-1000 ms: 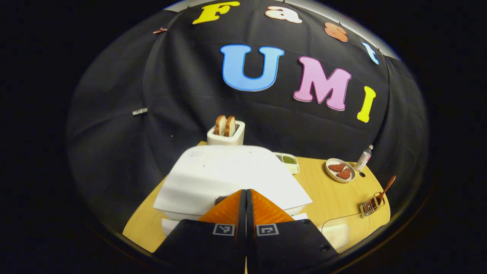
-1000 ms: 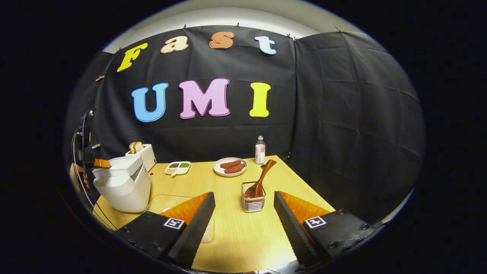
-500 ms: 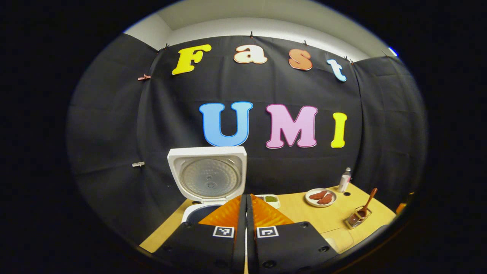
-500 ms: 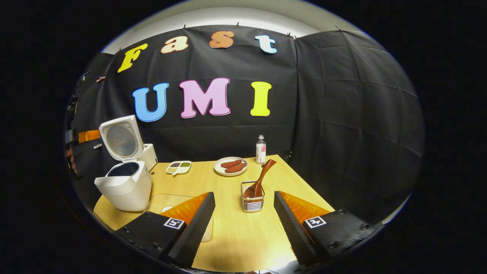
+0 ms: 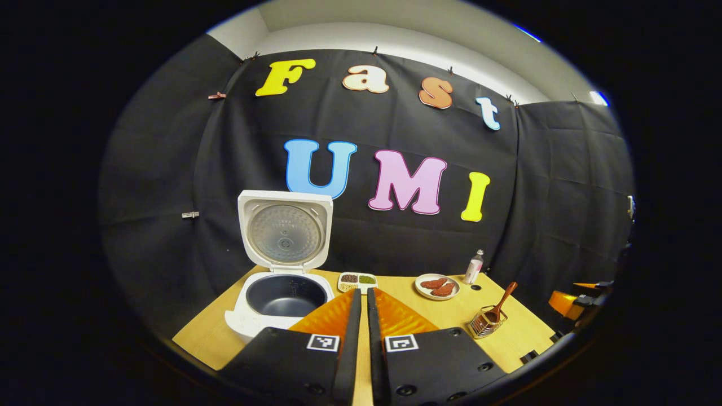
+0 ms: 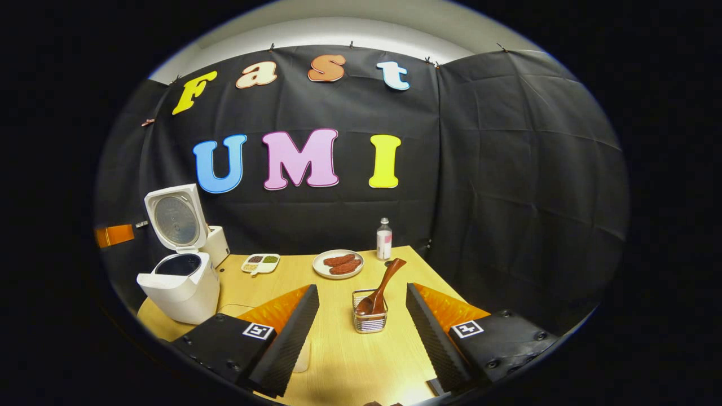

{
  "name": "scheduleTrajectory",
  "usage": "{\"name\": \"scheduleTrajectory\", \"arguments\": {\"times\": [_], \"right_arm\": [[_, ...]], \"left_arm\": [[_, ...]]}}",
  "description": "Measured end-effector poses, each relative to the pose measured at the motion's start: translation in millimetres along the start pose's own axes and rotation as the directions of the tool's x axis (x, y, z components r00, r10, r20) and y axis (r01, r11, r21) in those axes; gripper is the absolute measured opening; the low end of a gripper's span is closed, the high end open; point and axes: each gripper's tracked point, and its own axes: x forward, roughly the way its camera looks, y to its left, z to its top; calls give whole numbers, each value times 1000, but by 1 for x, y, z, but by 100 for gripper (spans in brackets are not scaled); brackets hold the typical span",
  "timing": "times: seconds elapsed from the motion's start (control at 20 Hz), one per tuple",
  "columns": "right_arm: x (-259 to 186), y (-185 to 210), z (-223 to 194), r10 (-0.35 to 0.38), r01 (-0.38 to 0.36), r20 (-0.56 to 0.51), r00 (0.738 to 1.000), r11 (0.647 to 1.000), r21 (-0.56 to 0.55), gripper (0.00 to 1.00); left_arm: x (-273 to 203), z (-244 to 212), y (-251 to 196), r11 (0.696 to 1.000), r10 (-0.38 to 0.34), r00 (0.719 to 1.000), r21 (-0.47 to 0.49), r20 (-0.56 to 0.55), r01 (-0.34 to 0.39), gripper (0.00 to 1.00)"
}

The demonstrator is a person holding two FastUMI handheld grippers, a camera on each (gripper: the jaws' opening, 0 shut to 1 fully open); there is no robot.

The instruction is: Close the left gripper, press the button to open the rice cooker; take a wooden spoon from the chopstick holder with the right hand, scoop a spoonful of rice and pour it into the rice cooker, then put the wooden spoon back into the chopstick holder.

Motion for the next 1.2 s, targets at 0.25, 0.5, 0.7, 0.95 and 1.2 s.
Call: {"name": "scheduleTrajectory", "arguments": {"times": [0.25, 0.5, 0.7, 0.95, 1.2], "right_arm": [[16, -22, 0, -14, 14, -10, 1000, 1000, 17, 98], [43, -39, -8, -15, 16, -46, 999, 999, 35, 98], [75, -40, -19, 28, -23, -95, 995, 998, 52, 98], [116, -44, -38, 54, -45, -156, 986, 997, 62, 98], [156, -51, -57, 67, -50, -199, 978, 995, 91, 98]], "left_arm": [[-2, -7, 0, 998, 25, 1000, -64, -17, -26, 31], [-5, -15, -6, 998, 33, 999, -43, -41, -35, 87], [-7, -18, -3, 996, 87, 996, -22, -36, -88, 95], [-4, -27, -3, 990, 143, 988, 6, -62, -143, 95], [1, -33, 7, 976, 217, 972, 6, -88, -217, 95]]}}
